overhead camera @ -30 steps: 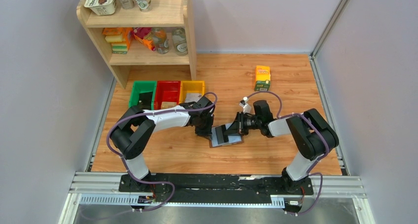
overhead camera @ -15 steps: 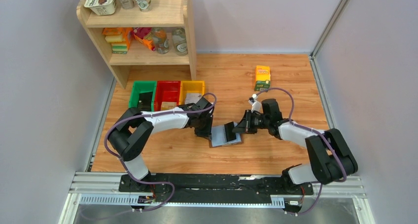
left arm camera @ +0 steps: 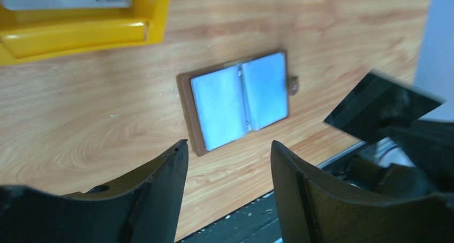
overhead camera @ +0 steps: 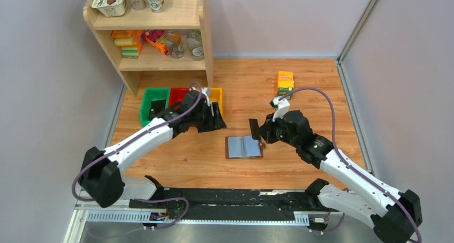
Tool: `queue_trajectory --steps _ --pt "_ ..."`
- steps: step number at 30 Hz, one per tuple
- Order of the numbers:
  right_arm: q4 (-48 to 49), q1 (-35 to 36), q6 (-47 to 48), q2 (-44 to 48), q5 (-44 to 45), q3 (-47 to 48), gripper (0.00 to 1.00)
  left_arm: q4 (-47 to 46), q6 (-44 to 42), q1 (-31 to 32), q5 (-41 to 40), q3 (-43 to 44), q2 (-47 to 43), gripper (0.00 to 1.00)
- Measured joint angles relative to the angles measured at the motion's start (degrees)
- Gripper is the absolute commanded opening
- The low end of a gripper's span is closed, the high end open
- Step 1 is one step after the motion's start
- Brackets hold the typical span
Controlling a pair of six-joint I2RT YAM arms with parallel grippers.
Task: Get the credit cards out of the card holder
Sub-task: Place the credit card in the storage box.
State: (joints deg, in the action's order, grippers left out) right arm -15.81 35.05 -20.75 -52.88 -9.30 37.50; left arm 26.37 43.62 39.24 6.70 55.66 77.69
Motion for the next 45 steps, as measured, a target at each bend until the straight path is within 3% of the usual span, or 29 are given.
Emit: queue_trajectory --steps 6,11,17,24,26,29,33,34,35,43,44,45 --pt "-1.49 18.43 7.65 -0.39 22.40 4.37 0.00 0.02 7.43 -7.72 5.35 -0.13 -9.22 0.72" --pt "-0.63 30.73 16.37 -6.56 37.05 8.13 0.00 -0.07 12.66 -9.35 8.66 -0.15 -13.03 0.72" --pt "2.97 39.50 27.23 -14.86 49.00 11.65 0.00 -0.52 15.39 -9.33 10.97 -0.15 -13.84 0.73" --pt "7.69 44.06 35.52 -19.87 54.31 14.01 0.00 -2.19 16.68 -9.33 15.02 -0.15 -12.66 0.70" --pt "9.07 44.70 37.44 -20.96 55.23 14.78 0.00 -2.49 16.85 -9.33 15.63 -0.15 -12.57 0.67" --pt "10.91 45.22 39.71 -22.43 56.15 15.52 0.00 -3.32 17.25 -9.33 16.48 -0.24 -12.52 0.52" --pt "13.09 45.62 41.94 -23.87 57.35 15.85 0.00 -4.96 17.97 -9.33 17.75 -1.25 -12.48 0.23" --pt "13.38 45.72 42.32 -24.13 57.61 15.93 0.00 -5.25 18.01 -9.35 17.79 -1.77 -12.48 0.08" --pt "13.60 45.81 42.64 -24.35 57.88 15.96 0.00 -5.38 18.29 -9.42 17.81 -2.16 -12.48 0.01" --pt "13.46 45.97 42.69 -25.68 57.46 16.46 0.09 -5.64 17.09 -9.60 16.96 -3.13 -13.25 0.00" --pt "13.49 45.97 42.36 -25.68 57.20 16.57 0.13 -5.64 16.61 -9.60 16.81 -3.13 -13.57 0.00" --pt "13.51 45.97 41.70 -25.68 56.89 16.65 0.26 -5.68 16.17 -9.60 16.72 -3.13 -13.86 0.00"
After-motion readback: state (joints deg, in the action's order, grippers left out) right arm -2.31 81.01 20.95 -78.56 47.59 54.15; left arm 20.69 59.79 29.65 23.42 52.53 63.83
